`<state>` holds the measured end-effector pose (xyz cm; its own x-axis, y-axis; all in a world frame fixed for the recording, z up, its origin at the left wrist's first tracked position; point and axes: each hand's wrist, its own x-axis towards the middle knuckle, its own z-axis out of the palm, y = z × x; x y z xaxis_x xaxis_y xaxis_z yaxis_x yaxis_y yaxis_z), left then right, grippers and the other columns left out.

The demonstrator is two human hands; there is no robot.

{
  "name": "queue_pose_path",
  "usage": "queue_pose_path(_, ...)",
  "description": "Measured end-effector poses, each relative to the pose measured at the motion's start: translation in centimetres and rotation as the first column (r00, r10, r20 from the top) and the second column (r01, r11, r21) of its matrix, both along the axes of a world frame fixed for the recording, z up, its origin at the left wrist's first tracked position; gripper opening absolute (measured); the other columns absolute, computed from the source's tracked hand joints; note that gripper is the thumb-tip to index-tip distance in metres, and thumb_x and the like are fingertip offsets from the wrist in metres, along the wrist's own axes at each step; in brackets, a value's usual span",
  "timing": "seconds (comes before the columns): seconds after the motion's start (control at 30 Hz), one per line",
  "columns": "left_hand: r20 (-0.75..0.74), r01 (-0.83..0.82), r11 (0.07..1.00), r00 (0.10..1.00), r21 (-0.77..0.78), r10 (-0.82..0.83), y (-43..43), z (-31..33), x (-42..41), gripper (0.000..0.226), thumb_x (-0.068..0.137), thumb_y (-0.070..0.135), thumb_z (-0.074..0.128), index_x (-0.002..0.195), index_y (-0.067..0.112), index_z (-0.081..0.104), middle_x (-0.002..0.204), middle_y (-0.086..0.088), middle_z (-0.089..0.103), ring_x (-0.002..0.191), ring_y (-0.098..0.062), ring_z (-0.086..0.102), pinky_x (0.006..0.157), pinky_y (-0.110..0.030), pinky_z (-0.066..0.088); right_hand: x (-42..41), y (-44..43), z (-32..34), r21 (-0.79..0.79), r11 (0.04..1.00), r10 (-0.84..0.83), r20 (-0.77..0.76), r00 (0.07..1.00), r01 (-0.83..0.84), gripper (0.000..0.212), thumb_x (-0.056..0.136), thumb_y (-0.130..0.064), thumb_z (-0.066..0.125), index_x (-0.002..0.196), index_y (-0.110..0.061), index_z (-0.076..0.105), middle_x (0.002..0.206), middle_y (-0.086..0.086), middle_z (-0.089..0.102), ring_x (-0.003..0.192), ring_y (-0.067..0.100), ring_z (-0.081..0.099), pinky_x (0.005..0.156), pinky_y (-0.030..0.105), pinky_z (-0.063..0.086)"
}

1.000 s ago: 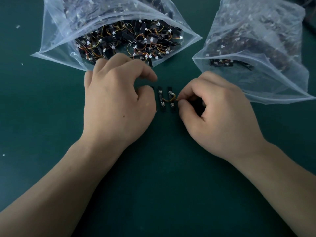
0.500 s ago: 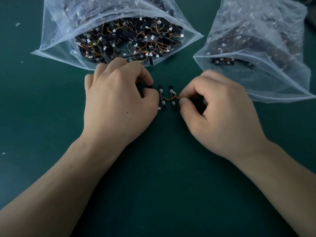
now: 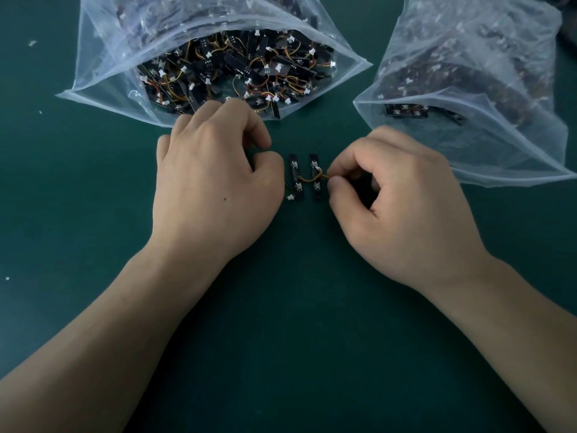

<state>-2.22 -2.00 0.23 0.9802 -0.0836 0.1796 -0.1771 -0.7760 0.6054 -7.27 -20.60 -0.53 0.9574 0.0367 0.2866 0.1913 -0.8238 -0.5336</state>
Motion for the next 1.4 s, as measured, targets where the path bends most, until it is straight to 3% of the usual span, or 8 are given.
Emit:
queue_pose_path(0.13,0.025,-0.020,0.999,0.999,-0.037,0.020,0.0,-0.1,-0.1,0.014,0.081,0.023,0.052,0.091,0.026,0.061,0.099,0.011,0.053,0.104,-0.019,0.047,0.093,-0.035,0.033,0.0,0.0,0.0,0.019,1.000,-0.008,-0.007,1.000,0.009,0.004,0.093,-0.023,0.067,0.094,-0.022,0.071,0.089,-0.011,0.060,0.072,0.009,0.055,0.063,0.039,0.051)
queue_pose_path(0.23,0.075,-0.062,0.998,0.995,0.024,0.060,0.1,-0.3,-0.2,0.030,0.082,0.028,0.050,0.108,0.031,0.065,0.124,0.016,0.047,0.119,-0.011,0.032,0.090,-0.029,0.015,0.0,0.0,0.0,0.029,0.999,-0.013,-0.007,1.000,0.013,0.005,0.093,-0.022,0.067,0.096,-0.022,0.072,0.090,-0.012,0.060,0.073,0.007,0.054,0.064,0.037,0.051)
queue_pose_path(0.4,0.044,-0.016,0.992,0.999,0.128,0.010,0.0,-0.4,-0.2,0.044,0.094,0.042,0.043,0.133,0.036,0.063,0.163,0.011,0.037,0.151,-0.015,0.020,0.109,-0.042,0.012,0.0,0.1,0.0,0.040,0.999,-0.013,-0.004,1.000,0.013,0.006,0.093,-0.021,0.065,0.091,-0.021,0.071,0.087,-0.011,0.059,0.069,0.009,0.055,0.062,0.039,0.051)
queue_pose_path(0.73,-0.002,0.058,0.994,0.998,0.088,-0.058,-0.1,-0.5,0.0,0.047,0.104,0.051,0.031,0.127,0.036,0.070,0.151,0.021,0.050,0.141,-0.008,0.028,0.121,-0.056,0.018,0.1,0.1,0.1,0.045,0.999,-0.019,-0.010,1.000,0.019,0.006,0.094,-0.023,0.065,0.092,-0.021,0.071,0.087,-0.012,0.059,0.071,0.009,0.056,0.063,0.040,0.051)
queue_pose_path(1.03,0.095,-0.022,1.000,0.995,-0.004,0.022,0.1,-0.2,0.0,0.049,0.098,0.028,0.044,0.145,0.027,0.057,0.151,0.020,0.049,0.142,-0.010,0.032,0.101,-0.022,0.014,0.1,0.1,0.1,0.049,0.999,-0.021,-0.018,1.000,0.022,0.006,0.094,-0.024,0.066,0.091,-0.022,0.071,0.088,-0.012,0.060,0.071,0.009,0.056,0.063,0.039,0.051)
queue_pose_path(1.17,0.238,-0.104,0.985,0.969,0.140,0.069,0.4,0.0,-0.2,0.064,0.069,-0.004,0.045,0.121,0.026,0.068,0.140,0.015,0.056,0.131,-0.020,0.038,0.088,-0.032,0.011,0.1,0.1,0.1,0.048,0.999,-0.024,-0.017,1.000,0.025,0.006,0.095,-0.023,0.066,0.091,-0.023,0.072,0.088,-0.013,0.061,0.073,0.009,0.056,0.064,0.037,0.051)
queue_pose_path(1.33,0.176,-0.080,0.983,0.983,0.166,0.050,1.2,-0.4,0.3,0.049,0.081,0.000,0.046,0.108,0.027,0.076,0.133,0.016,0.063,0.128,-0.028,0.042,0.102,-0.053,0.026,0.1,0.1,0.1,0.035,0.999,-0.021,-0.011,1.000,0.021,0.008,0.095,-0.025,0.065,0.089,-0.024,0.071,0.087,-0.014,0.059,0.071,0.007,0.055,0.063,0.033,0.049)
queue_pose_path(1.4,0.159,-0.078,0.983,0.986,0.169,0.051,1.1,-0.5,0.3,0.048,0.084,0.001,0.047,0.113,0.026,0.076,0.127,0.016,0.067,0.123,-0.026,0.043,0.100,-0.048,0.023,0.1,0.1,0.0,0.032,0.999,-0.022,-0.009,1.000,0.022,0.008,0.095,-0.025,0.065,0.088,-0.025,0.070,0.086,-0.014,0.058,0.071,0.007,0.055,0.063,0.031,0.048)
